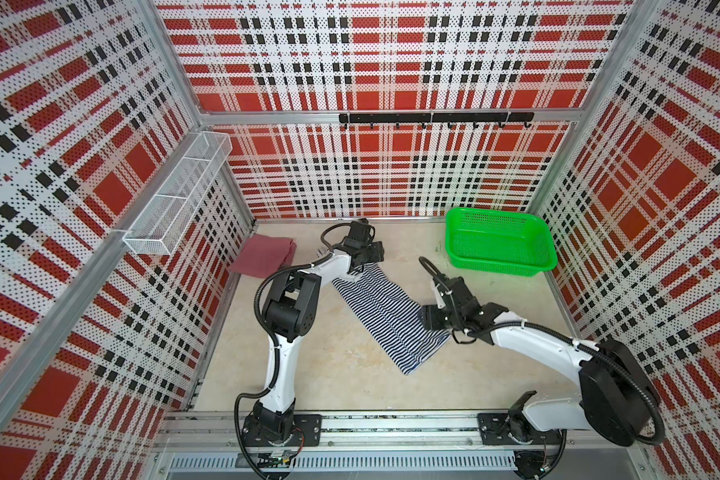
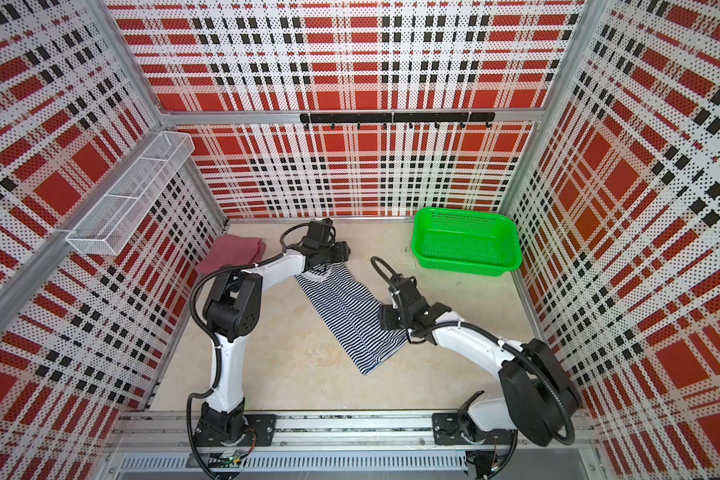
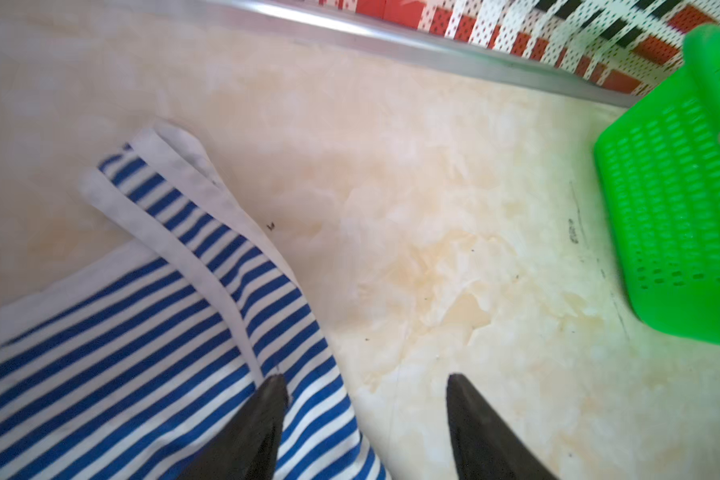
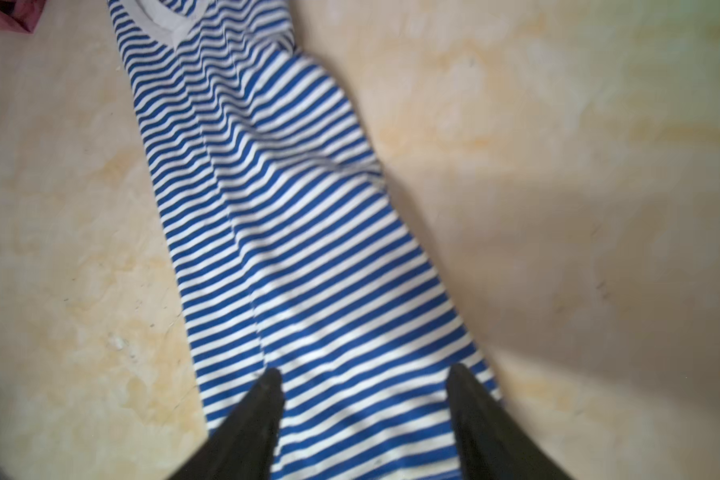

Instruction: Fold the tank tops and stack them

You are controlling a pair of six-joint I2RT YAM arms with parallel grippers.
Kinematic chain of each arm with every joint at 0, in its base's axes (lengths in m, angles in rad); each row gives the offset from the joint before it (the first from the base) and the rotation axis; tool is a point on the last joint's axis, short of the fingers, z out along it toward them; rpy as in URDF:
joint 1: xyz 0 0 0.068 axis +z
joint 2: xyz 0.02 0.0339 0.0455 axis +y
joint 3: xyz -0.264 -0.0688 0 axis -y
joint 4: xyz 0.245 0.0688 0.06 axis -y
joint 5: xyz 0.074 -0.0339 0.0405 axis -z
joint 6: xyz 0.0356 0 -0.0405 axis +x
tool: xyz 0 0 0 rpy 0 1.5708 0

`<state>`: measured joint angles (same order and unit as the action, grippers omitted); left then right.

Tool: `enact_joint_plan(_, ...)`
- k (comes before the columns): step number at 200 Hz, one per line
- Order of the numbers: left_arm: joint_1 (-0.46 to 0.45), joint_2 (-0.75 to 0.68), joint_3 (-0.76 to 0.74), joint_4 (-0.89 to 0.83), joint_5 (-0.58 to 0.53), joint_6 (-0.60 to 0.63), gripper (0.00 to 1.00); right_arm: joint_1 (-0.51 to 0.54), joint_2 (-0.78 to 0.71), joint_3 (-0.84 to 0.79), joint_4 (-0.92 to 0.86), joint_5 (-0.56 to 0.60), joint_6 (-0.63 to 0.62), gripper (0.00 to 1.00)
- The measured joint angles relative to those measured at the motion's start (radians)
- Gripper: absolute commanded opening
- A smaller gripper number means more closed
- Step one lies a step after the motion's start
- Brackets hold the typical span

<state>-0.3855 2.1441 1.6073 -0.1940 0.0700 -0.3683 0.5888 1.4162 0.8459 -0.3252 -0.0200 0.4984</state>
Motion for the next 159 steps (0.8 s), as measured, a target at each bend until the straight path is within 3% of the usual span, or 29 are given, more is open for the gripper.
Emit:
enact_joint_plan(19, 0.03, -0.05, -0.04, -0.006, 0.0, 0.002, 0.59, -0.025, 0.106, 0.091, -0.016, -0.013, -0.052, 0.23)
enact_joint_plan(56, 0.062, -0.028, -0.132, -0.008, 0.003, -0.029, 0.53, -0.022, 0.215, 0.097, -0.044, -0.081, -0.116, 0.15)
enact_joint_plan(87, 0.051, 0.032, -0.117, 0.006, 0.011, -0.053, 0.52, -0.022, 0.264, 0.062, -0.038, -0.102, -0.123, 0.15)
enact_joint_plan(119, 0.049, 0.135, 0.013, 0.035, 0.042, -0.069, 0.5, -0.014, 0.24, -0.011, 0.046, -0.132, -0.071, 0.18)
enact_joint_plan(144, 0.041, 0.248, 0.167, 0.064, 0.092, -0.078, 0.51, 0.085, 0.225, -0.043, 0.104, -0.153, 0.015, 0.22)
enact_joint_plan(159, 0.035, 0.317, 0.268, 0.077, 0.123, -0.076, 0.56, 0.178, 0.225, -0.043, 0.109, -0.188, 0.066, 0.3)
